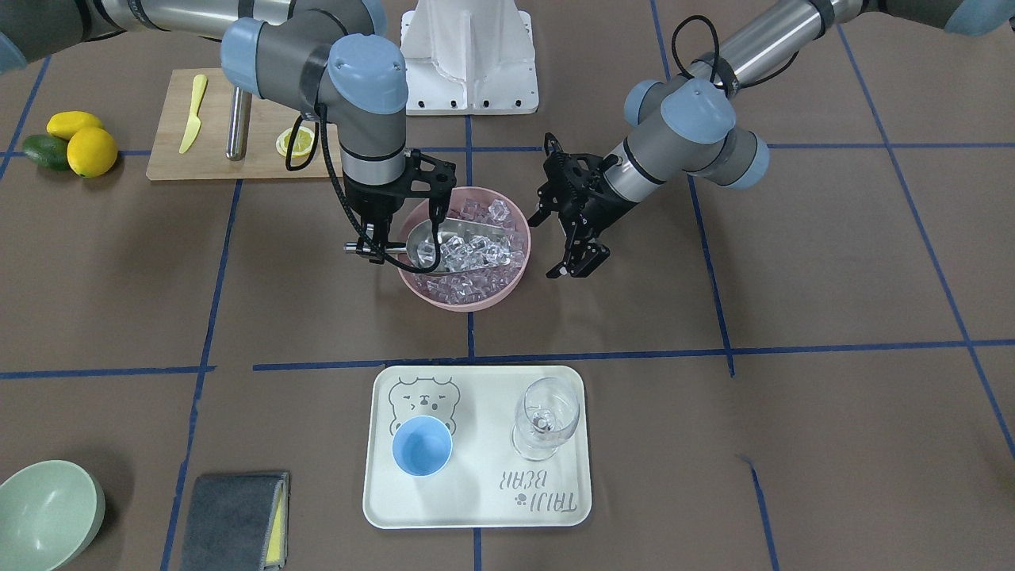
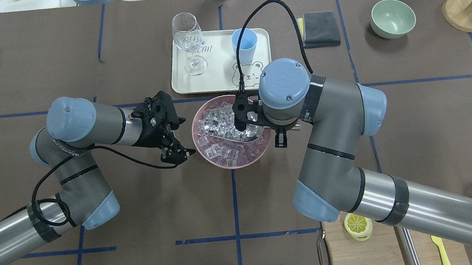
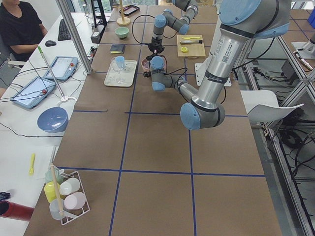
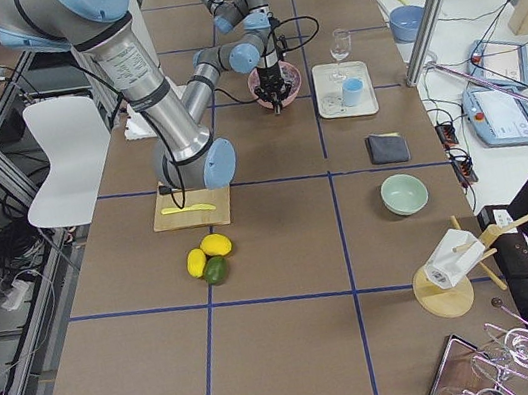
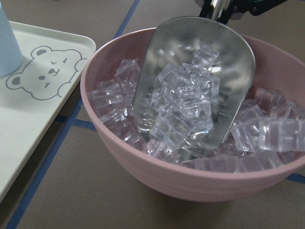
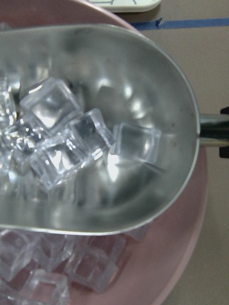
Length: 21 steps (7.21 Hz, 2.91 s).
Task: Put ice in cup with scoop
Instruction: 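Lift the scoop full of ice cubes out of the bowl with the right gripper, then carry the loaded scoop to the light-blue cup while the left arm withdraws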
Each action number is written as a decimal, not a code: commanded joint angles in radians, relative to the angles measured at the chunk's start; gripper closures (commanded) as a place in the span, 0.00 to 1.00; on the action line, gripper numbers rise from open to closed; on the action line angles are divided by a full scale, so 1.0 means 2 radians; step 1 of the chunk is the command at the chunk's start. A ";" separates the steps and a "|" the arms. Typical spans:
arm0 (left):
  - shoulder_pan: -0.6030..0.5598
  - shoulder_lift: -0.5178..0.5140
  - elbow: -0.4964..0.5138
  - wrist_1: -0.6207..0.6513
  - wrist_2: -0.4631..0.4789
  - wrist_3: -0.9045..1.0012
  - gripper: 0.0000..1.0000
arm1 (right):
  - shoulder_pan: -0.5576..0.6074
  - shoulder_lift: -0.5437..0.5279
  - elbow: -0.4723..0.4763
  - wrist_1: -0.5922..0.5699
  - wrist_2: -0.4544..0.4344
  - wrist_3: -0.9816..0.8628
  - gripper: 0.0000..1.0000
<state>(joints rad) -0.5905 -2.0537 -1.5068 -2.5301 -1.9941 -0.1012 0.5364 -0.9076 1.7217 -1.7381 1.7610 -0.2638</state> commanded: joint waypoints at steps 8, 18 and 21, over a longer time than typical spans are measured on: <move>-0.107 0.088 -0.050 0.003 -0.058 -0.006 0.00 | 0.110 0.001 0.054 -0.120 0.070 0.053 1.00; -0.304 0.154 -0.083 0.156 -0.061 -0.003 0.00 | 0.148 0.037 -0.031 -0.130 0.139 0.163 1.00; -0.334 0.182 -0.086 0.164 -0.065 -0.003 0.00 | 0.149 0.050 -0.052 -0.129 0.138 0.163 1.00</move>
<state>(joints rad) -1.2362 -1.7018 -1.6822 -2.2168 -2.1190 -0.1082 0.8309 -0.8225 1.6406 -1.9960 2.0383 0.0623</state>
